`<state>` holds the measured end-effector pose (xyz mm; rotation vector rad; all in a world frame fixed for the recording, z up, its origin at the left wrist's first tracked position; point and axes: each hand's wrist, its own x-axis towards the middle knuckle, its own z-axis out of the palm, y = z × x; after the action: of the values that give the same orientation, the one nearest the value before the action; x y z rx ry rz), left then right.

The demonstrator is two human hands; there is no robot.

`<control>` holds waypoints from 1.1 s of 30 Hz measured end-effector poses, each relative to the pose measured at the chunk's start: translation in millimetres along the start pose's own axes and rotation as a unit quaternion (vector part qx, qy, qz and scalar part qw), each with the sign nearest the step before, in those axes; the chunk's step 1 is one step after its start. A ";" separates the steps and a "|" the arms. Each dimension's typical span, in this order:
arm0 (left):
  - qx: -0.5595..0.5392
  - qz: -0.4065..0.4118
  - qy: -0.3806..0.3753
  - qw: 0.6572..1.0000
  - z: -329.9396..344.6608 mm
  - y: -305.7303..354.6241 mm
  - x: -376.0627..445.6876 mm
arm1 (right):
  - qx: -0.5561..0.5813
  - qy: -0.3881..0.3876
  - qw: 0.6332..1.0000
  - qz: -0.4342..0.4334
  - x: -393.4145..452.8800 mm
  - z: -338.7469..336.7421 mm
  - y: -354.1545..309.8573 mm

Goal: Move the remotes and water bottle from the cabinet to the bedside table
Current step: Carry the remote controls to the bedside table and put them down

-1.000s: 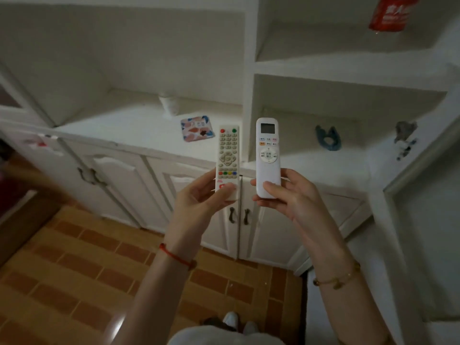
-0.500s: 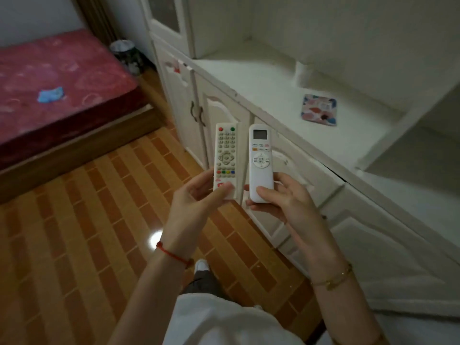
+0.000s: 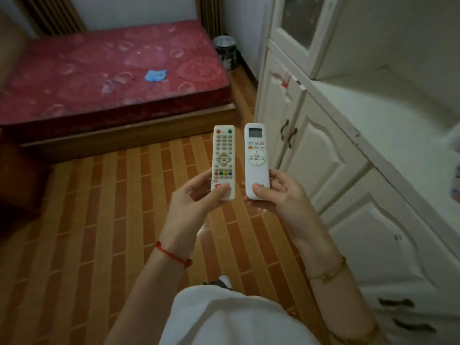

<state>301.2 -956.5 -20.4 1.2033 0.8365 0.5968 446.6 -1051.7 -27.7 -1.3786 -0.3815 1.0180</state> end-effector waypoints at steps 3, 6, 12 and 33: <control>-0.007 0.000 0.028 1.000 -32.0 8.4 24.1 | -0.021 -0.039 0.999 0.004 36.6 32.9 -2.5; -0.015 0.001 0.074 0.997 -60.5 15.3 41.9 | -0.036 -0.075 0.996 0.020 70.2 62.5 -3.4; -0.035 0.003 0.173 0.984 -108.6 19.5 75.8 | -0.073 -0.167 0.982 0.060 137.5 121.5 -2.1; -0.137 0.061 0.444 0.884 -257.9 105.8 307.6 | -0.180 -0.432 0.880 0.079 432.3 362.6 -67.8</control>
<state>269.6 -542.6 -26.1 0.6873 1.3815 1.3744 434.8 -483.5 -28.3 -1.2129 -1.1830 1.7501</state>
